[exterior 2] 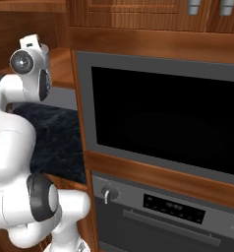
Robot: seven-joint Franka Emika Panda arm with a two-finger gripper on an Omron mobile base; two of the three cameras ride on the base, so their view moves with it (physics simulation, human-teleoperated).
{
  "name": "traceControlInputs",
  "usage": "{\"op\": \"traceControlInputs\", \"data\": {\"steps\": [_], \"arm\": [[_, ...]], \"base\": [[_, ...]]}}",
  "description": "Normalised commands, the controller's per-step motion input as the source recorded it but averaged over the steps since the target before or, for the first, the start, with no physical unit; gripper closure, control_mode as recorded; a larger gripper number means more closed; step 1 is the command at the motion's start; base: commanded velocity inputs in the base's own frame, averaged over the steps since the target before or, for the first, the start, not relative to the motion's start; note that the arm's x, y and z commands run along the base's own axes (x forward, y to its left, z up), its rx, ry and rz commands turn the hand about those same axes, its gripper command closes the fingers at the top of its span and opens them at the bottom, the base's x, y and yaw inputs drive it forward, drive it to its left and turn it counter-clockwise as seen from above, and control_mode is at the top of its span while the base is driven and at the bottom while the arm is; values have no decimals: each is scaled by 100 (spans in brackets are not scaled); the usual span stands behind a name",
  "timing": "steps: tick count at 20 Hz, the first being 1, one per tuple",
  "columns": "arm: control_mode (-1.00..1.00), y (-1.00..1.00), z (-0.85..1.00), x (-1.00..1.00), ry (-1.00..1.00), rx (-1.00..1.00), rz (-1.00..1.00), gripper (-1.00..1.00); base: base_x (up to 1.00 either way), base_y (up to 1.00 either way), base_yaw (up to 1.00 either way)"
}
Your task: There is a bowl on the dining counter. Grab a lemon wedge from the fridge and place it in the bowl. Then get the liquor bottle and glass cup from the cabinet and place them next to the bowl.
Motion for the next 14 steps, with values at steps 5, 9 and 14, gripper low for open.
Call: {"op": "traceControlInputs", "data": {"steps": [5,9,14], "arm": [[-100,-19,48,-43,-11,0,2,100],[-100,-2,51,-46,-3,-4,0,100],[-100,-18,12,-76,-3,0,0,100]], "base": [[0,0,0],[0,0,0],[0,0,0]]}}
